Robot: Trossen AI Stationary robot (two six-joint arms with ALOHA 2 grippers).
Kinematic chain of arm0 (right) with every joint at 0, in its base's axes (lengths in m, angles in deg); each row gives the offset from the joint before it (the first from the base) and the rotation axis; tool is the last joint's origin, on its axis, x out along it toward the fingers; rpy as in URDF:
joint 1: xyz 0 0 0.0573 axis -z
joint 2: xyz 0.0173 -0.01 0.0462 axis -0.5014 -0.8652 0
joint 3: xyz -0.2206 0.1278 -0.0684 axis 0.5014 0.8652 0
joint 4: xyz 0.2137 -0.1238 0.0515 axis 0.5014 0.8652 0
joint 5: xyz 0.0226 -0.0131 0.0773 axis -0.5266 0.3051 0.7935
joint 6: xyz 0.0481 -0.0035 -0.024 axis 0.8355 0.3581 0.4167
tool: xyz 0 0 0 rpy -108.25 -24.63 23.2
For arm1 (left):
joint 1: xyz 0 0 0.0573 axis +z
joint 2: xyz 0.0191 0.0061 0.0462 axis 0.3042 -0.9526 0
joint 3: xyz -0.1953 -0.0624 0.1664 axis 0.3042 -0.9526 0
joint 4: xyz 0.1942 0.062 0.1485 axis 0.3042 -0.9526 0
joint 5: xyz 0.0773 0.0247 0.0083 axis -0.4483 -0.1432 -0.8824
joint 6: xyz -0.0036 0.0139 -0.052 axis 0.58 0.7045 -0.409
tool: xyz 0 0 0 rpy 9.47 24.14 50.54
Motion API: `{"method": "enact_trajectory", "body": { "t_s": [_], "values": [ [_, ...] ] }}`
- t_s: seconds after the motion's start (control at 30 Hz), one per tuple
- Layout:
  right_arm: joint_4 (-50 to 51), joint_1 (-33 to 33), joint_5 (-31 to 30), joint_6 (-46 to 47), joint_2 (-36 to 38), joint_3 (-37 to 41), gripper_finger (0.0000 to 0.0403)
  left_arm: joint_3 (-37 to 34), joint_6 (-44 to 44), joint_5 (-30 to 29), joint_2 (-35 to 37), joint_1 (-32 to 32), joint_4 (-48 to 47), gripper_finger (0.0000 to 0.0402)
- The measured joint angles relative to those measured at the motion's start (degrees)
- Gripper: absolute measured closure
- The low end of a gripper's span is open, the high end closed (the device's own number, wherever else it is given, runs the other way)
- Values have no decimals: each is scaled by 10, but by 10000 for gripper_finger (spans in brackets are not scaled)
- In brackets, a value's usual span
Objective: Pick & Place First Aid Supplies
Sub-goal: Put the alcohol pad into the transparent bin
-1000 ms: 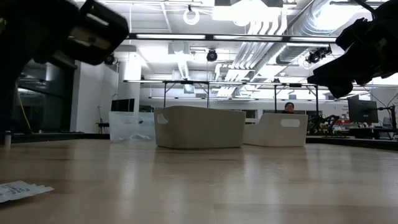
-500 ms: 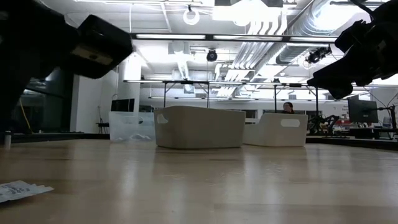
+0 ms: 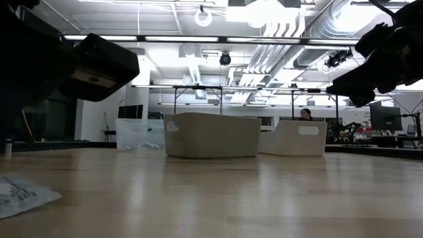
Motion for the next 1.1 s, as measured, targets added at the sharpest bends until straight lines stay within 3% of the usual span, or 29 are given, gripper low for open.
{"method": "enact_trajectory", "body": {
  "t_s": [0.23,0.6,0.87,1.1],
  "values": [
    [1,0,0,0,-4,0,263,1,-7,-31,-30,-1,-19,292],
    [1,0,0,0,-4,0,263,3,-76,-57,-54,0,-27,396],
    [1,0,0,0,-4,0,263,2,-97,-64,-47,0,-28,400],
    [1,0,0,0,-4,0,263,-6,-99,-124,7,2,-63,401]
  ]
}}
